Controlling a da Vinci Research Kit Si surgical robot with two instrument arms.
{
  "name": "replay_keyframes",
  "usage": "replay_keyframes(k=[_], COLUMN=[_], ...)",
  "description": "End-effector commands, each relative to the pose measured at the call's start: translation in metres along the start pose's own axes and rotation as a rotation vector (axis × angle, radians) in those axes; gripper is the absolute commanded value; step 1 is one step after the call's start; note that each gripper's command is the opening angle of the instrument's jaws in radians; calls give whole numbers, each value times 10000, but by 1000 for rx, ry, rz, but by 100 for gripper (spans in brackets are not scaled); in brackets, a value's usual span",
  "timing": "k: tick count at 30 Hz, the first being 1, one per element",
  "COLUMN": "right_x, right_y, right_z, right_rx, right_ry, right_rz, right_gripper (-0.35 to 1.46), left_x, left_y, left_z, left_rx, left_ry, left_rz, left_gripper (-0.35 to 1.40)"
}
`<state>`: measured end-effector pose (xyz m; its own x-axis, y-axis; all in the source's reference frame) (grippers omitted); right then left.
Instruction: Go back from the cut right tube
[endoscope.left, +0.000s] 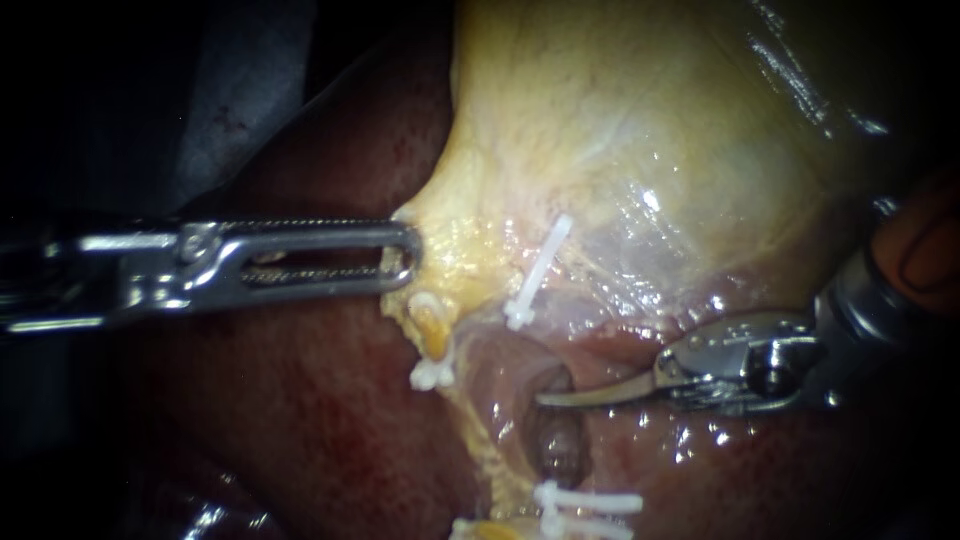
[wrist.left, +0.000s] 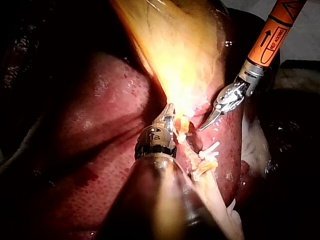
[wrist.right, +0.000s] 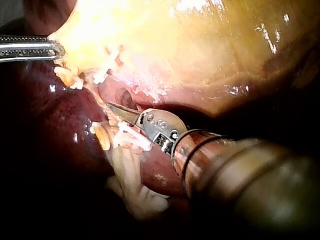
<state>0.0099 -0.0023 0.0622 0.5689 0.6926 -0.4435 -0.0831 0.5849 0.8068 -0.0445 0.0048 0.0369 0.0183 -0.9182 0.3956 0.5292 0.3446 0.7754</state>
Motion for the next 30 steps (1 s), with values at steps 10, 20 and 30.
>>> replay_keyframes(k=[10, 20, 30], right_x=[1, 4, 4], right_y=[0, -2, -4], right_z=[1, 6, 7], right_rx=[-1, 4, 9], right_ry=[0, 15, 22], right_rz=[1, 6, -19], right_gripper=[-35, -32, 25], left_x=[0, 0, 0], left_y=[0, -1, -1], left_z=[1, 1, 1], left_rx=[-1, -1, -1], left_ry=[0, 0, 0], left_rz=[0, 0, 0], left_gripper=[-35, -35, -35])
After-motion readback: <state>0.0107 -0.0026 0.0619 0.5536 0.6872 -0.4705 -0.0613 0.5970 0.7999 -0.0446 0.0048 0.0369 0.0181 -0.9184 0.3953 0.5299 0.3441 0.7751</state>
